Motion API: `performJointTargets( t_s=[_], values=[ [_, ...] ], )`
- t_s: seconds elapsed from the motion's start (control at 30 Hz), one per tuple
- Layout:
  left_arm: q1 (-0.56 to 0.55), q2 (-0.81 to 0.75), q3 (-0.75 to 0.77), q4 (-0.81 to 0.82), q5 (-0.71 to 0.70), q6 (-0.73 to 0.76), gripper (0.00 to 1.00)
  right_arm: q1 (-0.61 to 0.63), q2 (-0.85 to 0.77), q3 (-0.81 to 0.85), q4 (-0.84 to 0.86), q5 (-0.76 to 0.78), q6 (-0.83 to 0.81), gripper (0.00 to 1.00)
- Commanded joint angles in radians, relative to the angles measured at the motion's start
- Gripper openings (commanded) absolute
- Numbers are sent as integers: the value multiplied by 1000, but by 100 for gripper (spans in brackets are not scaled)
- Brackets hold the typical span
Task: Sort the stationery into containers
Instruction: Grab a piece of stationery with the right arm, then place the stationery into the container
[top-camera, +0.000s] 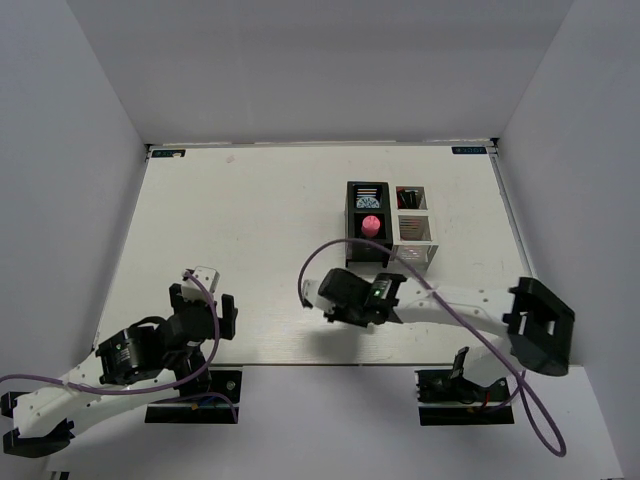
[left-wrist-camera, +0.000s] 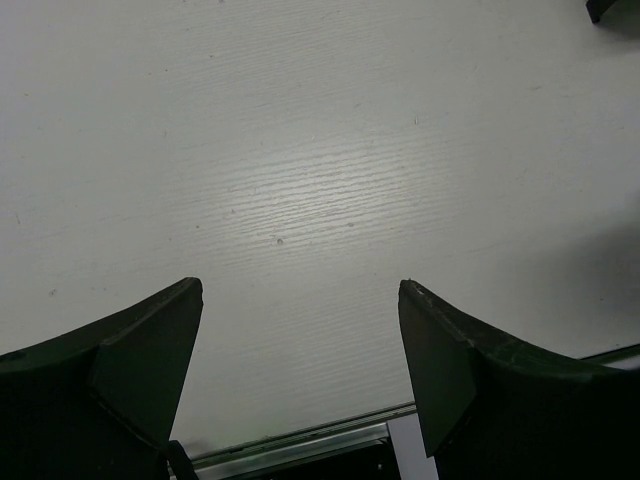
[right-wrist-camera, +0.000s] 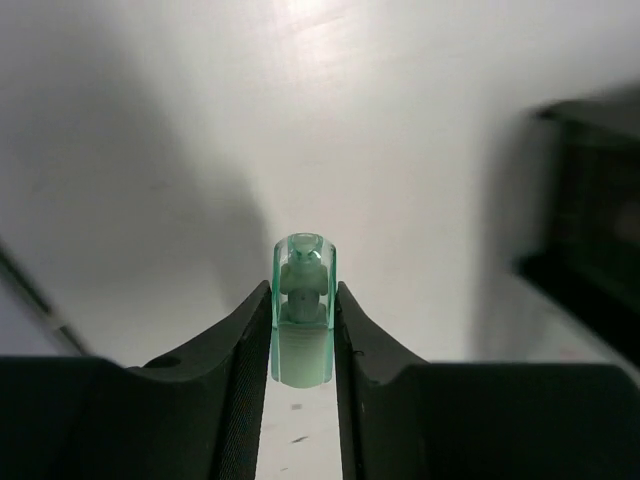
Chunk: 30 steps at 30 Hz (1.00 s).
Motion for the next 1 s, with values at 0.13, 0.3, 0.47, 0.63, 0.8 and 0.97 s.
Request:
performJointTargets(
  t_s=[0.13, 0.3, 0.47, 0.63, 0.8, 0.97],
  values=[
    [0, -9, -10, -1, 1, -10, 90, -160, -179, 132, 265, 354, -164, 0],
    [0, 1, -12, 2, -2, -4, 90, -279, -208, 173, 397, 412, -166, 0],
    [0, 4, -13, 4, 4, -5, 90, -496, -225, 198, 385, 326, -38, 0],
    [0, 4, -15, 8, 7, -4, 90, -619, -282, 149, 390, 161, 118, 0],
    [1, 9, -15, 11, 10, 2, 90, -737, -308, 71, 448, -36, 190, 0],
    [1, 6, -18, 11, 13, 2, 90, -829, -290, 17, 549, -189, 244, 0]
  ],
)
